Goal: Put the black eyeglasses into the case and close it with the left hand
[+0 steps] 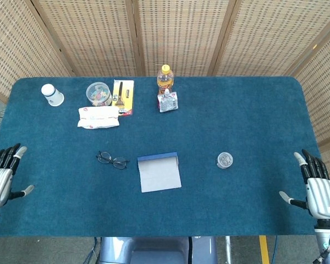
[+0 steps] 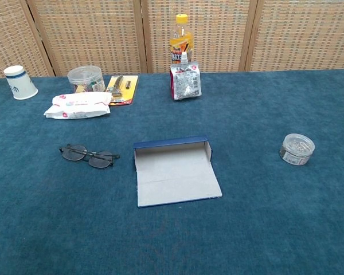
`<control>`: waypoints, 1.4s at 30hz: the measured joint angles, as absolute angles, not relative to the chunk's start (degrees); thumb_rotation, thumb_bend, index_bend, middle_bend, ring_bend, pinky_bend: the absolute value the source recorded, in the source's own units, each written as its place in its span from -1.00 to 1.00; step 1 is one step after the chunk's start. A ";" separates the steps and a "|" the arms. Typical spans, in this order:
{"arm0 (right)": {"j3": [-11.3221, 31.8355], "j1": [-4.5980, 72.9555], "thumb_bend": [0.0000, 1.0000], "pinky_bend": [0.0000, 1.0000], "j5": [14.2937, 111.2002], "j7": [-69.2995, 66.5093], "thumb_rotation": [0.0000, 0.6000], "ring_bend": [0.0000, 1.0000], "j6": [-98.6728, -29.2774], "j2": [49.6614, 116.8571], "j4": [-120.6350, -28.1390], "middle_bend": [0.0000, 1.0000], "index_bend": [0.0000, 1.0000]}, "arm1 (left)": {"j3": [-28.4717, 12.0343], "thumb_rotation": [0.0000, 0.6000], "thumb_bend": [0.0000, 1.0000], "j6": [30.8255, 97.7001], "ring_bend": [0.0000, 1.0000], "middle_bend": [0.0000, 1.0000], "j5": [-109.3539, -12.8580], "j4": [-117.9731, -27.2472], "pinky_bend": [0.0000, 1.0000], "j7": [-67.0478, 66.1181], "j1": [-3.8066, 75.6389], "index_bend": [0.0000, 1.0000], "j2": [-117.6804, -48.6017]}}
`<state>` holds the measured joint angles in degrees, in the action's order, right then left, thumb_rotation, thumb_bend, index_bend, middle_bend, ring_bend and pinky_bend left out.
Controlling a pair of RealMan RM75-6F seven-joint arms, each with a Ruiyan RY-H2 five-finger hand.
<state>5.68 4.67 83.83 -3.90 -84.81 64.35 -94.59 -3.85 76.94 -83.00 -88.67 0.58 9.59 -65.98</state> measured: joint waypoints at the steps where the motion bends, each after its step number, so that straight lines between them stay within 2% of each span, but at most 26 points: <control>1: 5.68 4.69 -1.00 -1.00 83.83 -4.04 1.00 -1.00 -84.75 64.33 -94.58 -1.00 -1.00 | -4.09 1.00 -0.77 75.40 -1.00 -1.00 -83.17 -87.46 -1.00 1.52 10.83 -0.64 -66.57; 5: 5.64 4.77 -1.00 -1.00 83.91 -4.80 1.00 -1.00 -84.51 64.18 -94.53 -1.00 -1.00 | -5.07 1.00 -0.55 70.38 -1.00 -1.00 -84.05 -83.46 -1.00 3.94 15.70 -0.35 -69.36; 7: 5.62 4.78 -1.00 -1.00 83.95 -5.04 1.00 -1.00 -84.47 64.14 -94.53 -1.00 -1.00 | -5.67 1.00 -0.52 68.42 -1.00 -1.00 -84.35 -81.43 -1.00 4.27 18.02 -0.29 -71.39; 19: 5.53 4.96 -1.00 -1.00 83.95 -6.22 1.00 -1.00 -83.94 63.89 -94.45 -1.00 -1.00 | -8.05 1.00 -0.50 59.36 -1.00 -1.00 -80.59 -76.87 -1.00 -3.42 26.87 -0.22 -81.08; 29: 5.49 5.00 -1.00 -1.00 83.91 -6.73 1.00 -1.00 -83.79 63.80 -94.53 -1.00 -1.00 | -8.28 1.00 -0.50 57.14 -1.00 -1.00 -79.12 -72.26 -1.00 -5.25 30.28 -0.07 -87.05; 42: 5.49 5.23 -1.00 -1.00 83.62 -7.78 1.00 -1.00 -83.06 63.48 -94.69 -1.00 -1.00 | -8.37 1.00 -0.49 54.28 -1.00 -1.00 -76.64 -65.06 -1.00 -8.07 34.19 -0.03 -94.68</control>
<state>5.49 5.23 83.62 -7.78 -83.06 63.48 -94.69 -8.37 54.28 -76.64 -65.06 -8.07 34.19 -94.68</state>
